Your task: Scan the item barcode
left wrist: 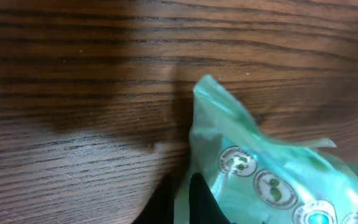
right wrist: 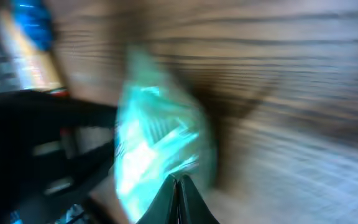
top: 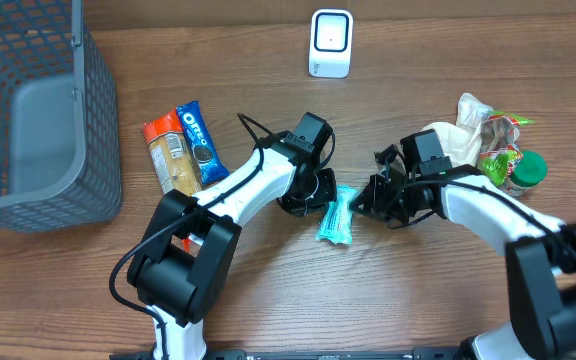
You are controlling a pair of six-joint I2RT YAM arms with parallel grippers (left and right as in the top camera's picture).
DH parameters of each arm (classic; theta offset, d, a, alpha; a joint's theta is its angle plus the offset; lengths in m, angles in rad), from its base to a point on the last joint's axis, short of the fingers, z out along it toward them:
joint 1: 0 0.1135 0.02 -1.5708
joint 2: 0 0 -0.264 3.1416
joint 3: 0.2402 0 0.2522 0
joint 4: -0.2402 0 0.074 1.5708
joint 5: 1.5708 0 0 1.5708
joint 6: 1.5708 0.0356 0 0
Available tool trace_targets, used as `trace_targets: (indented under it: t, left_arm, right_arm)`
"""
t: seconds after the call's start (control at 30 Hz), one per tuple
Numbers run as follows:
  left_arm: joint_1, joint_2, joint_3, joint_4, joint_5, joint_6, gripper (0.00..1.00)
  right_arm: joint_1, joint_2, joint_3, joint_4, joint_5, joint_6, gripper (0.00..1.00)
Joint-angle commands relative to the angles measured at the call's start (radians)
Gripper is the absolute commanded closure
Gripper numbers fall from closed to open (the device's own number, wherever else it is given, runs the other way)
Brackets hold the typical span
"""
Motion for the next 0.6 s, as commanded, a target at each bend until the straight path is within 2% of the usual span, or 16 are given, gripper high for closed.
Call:
trace_targets:
  t: [0.0, 0.2, 0.4, 0.57]
  left_arm:
    - [-0.007, 0.004, 0.003, 0.002, 0.011, -0.027, 0.96]
    - [-0.006, 0.004, 0.003, 0.002, 0.012, -0.042, 0.96]
    - [-0.004, 0.004, 0.003, -0.014, 0.011, -0.035, 0.96]
    - [-0.009, 0.004, 0.003, 0.006, 0.011, -0.032, 0.96]
  right_arm:
    - [0.0, -0.085, 0.008, 0.01, -0.063, 0.011, 0.96]
    - [0.001, -0.098, 0.008, 0.017, -0.055, 0.032, 0.96]
    - [-0.044, -0.098, 0.008, -0.084, 0.088, 0.04, 0.96]
    - [-0.075, -0.091, 0.002, -0.149, 0.212, 0.061, 0.92]
